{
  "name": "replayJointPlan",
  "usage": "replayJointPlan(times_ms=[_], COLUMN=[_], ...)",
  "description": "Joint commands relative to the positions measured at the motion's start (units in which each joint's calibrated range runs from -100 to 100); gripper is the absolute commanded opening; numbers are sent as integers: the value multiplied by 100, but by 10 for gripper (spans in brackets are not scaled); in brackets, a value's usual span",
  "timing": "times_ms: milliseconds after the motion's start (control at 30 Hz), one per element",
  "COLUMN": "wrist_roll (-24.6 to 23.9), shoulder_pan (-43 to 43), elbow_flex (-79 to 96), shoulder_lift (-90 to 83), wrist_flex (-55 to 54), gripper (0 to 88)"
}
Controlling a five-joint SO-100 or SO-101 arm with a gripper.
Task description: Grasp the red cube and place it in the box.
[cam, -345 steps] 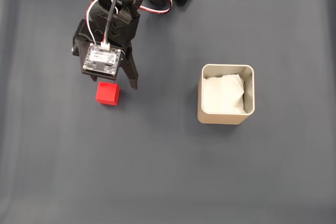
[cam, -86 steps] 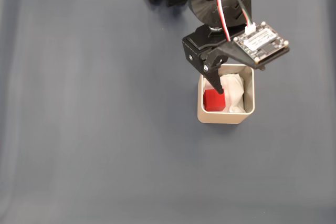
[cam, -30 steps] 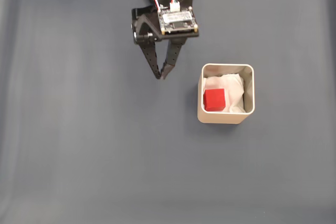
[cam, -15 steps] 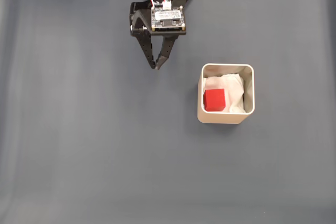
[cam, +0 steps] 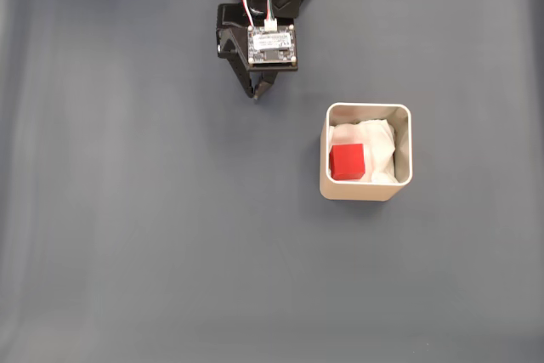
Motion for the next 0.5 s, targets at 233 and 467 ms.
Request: replayJointPlan(times_ms=[233, 467], wrist_roll=[-29, -20], shoulder_pan=[-3, -67], elbow_flex=[127, 127], shoulder_lift=[-459, -537], wrist_flex=[1073, 1351], gripper=[3, 3])
